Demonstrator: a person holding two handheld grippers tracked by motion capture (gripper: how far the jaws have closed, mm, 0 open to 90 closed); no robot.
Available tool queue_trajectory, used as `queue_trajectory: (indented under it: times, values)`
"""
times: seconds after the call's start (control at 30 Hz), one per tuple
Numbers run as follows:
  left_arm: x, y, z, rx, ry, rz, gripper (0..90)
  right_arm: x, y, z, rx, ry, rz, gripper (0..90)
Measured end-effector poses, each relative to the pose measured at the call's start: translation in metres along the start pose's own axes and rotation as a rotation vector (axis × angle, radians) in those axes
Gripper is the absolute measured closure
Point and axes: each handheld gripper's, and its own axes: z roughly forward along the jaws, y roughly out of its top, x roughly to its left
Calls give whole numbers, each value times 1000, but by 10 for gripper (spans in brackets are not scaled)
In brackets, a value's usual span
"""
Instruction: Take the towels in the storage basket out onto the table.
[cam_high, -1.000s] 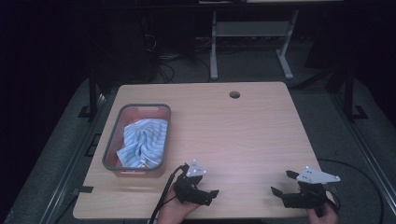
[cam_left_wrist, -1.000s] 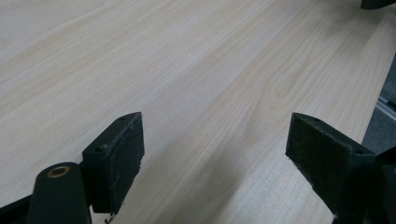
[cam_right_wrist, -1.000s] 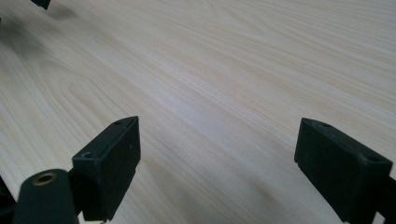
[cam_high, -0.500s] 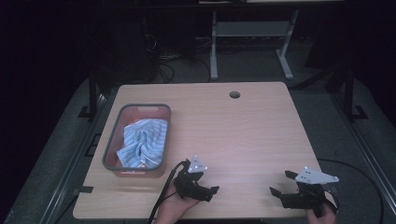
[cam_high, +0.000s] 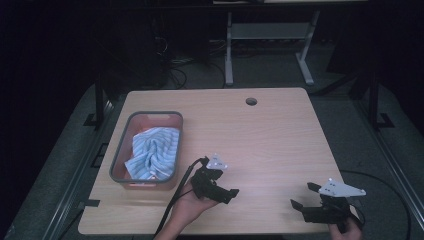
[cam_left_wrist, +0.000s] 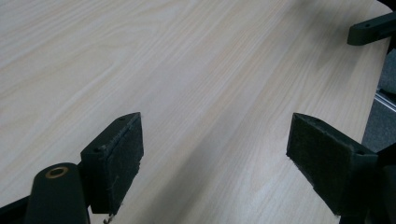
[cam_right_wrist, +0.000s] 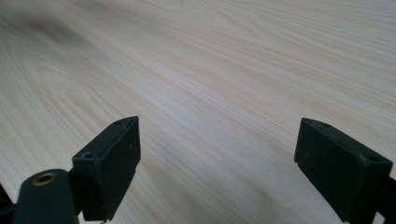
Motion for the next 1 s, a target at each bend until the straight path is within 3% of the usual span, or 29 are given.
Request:
queue_trajectory:
  times: [0.27, 0.67, 0.8, 1.0]
  values:
    - [4, 22, -6, 6, -3, 35, 186, 0, 0, 2, -5, 6, 5, 137]
    - [22, 38, -10, 34, -34, 27, 186, -3, -1, 1, -14, 3, 16, 137]
    - [25, 45, -14, 53, -36, 69, 185, -3, -1, 2, -8, 3, 20, 138]
    - [28, 50, -22, 46, -40, 79, 185, -3, -1, 1, -10, 2, 21, 137]
